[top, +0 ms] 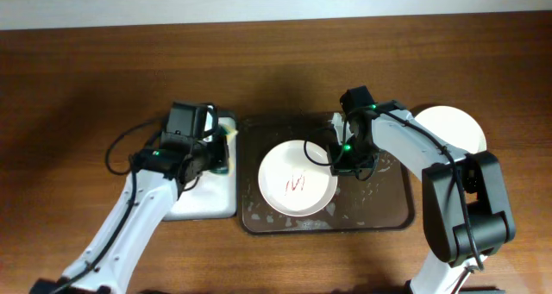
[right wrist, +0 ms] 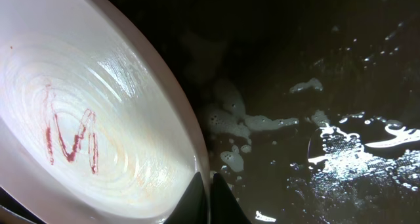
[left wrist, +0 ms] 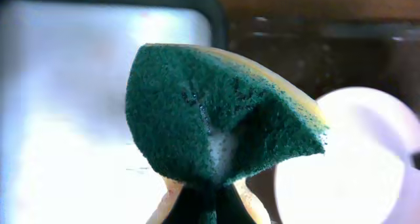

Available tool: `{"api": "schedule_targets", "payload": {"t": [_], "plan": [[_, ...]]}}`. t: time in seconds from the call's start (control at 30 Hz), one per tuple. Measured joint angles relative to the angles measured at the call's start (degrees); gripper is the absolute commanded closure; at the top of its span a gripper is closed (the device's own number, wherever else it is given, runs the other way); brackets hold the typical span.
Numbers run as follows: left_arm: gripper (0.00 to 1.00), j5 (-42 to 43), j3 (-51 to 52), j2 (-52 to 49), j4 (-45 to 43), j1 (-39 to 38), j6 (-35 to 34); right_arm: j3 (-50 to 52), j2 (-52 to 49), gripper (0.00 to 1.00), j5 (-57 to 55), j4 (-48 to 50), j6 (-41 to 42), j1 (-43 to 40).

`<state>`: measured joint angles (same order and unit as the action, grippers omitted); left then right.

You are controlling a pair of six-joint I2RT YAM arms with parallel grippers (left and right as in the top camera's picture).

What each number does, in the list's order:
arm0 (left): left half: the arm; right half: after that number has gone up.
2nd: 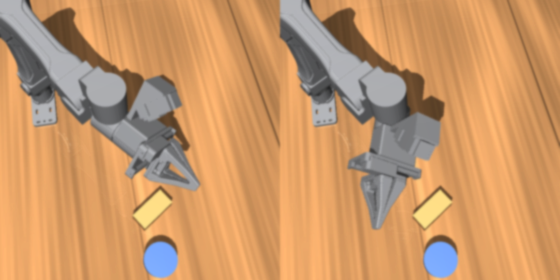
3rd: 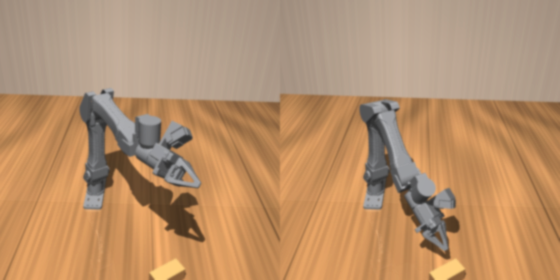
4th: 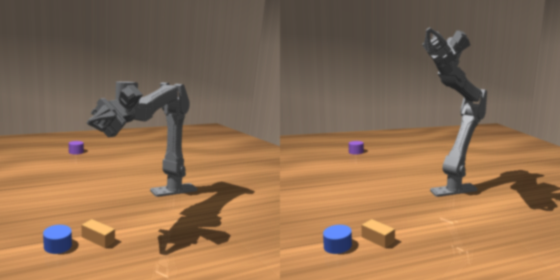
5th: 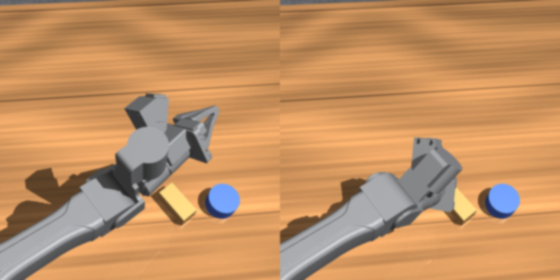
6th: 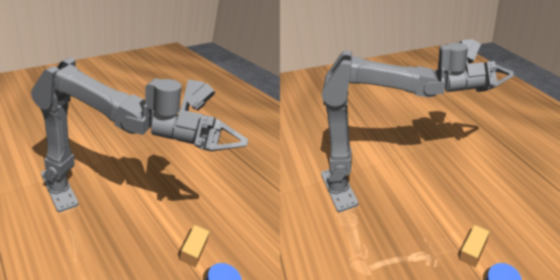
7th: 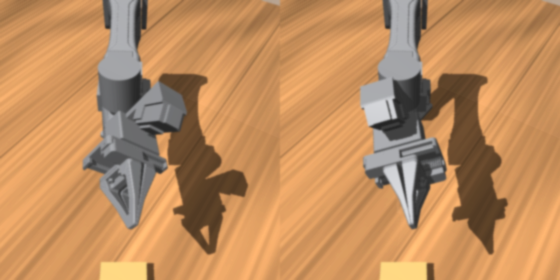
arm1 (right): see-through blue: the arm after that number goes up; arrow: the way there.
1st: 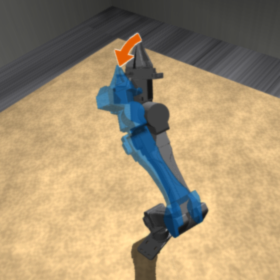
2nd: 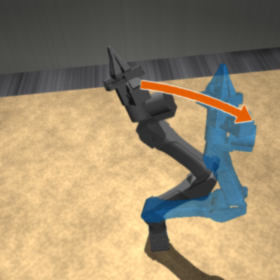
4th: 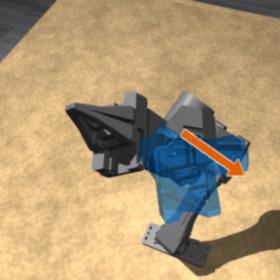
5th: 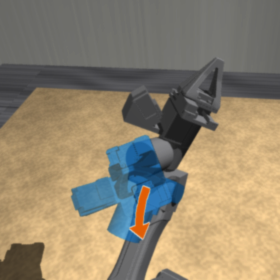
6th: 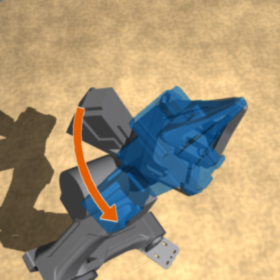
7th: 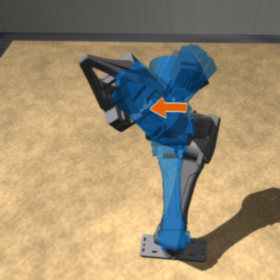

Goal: Clean dirty plates on tray and stack at the side
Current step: 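Scrub the red-M plate with the sponge in the left gripper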

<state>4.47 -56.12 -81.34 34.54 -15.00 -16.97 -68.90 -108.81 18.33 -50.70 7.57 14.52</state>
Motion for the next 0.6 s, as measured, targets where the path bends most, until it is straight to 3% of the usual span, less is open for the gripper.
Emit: {"api": "schedule_targets", "payload": {"t": [0.17,0.4,0.6], "plan": [[1.0,5.64,0.0,-3.8,-5.27,-6.29,-2.54,0.04,0.0,0.96,0.02,0.22,0.0,0.0],[1.0,7.61,-0.02,-12.61,-14.67,-18.6,-20.72,0.13,0.0,0.96,0.02,0.24,0.0,0.0],[1.0,7.76,-0.04,-18.05,-20.92,-22.84,-27.41,0.15,0.0,0.96,0.02,0.17,0.02,0.0]]}}
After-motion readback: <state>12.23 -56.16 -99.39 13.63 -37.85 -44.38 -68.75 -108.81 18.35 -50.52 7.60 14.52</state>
